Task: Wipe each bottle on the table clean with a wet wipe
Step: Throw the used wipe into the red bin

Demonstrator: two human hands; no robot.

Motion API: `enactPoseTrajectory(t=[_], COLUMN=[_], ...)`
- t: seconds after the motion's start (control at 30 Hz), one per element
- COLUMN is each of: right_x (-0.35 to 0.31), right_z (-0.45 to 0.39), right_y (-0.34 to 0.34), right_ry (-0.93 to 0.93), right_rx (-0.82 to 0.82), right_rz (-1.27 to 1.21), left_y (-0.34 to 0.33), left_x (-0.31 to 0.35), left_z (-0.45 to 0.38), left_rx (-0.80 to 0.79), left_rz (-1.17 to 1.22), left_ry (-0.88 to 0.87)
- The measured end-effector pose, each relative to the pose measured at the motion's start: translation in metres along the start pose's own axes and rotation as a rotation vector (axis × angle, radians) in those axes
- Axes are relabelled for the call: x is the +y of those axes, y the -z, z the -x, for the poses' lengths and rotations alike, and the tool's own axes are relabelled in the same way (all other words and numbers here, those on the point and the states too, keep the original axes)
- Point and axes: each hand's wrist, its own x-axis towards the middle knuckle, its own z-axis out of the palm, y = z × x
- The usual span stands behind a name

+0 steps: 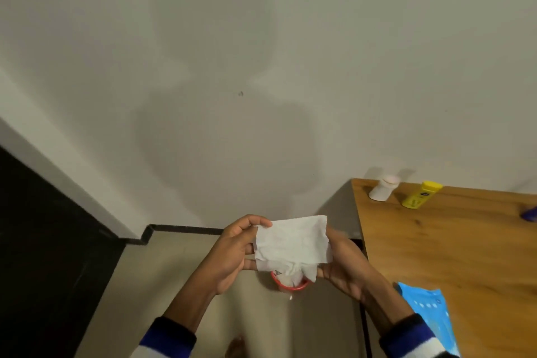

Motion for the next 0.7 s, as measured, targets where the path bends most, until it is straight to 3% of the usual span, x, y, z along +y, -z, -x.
enactPoseTrajectory(t=[0.27, 0.47, 0.57, 0.7], right_x=[0.002, -0.003, 0.001, 0.021], right_z=[-0.013, -0.037, -0.053, -0.084], right_y=[0.004, 0.037, 0.062, 0.093], right_ry=[0.013, -0.088, -0.088, -0.103], right_rx=[0.227, 0.203, 0.178, 0.201], right_rz=[-0.034, -0.143, -0.070, 0.070], left_y=[-0.001, -0.014, -0.026, -0.034], left_x=[-0.004, -0.013, -0.024, -0.054], left_z=[-0.053, -0.089, -0.103, -0.121], left_rx=[-0.092, -0.128, -0.091, -0.002], left_rz=[-0.125, -0.152, -0.114, -0.234], left_ry=[0.010, 0.101, 0.169, 0.143])
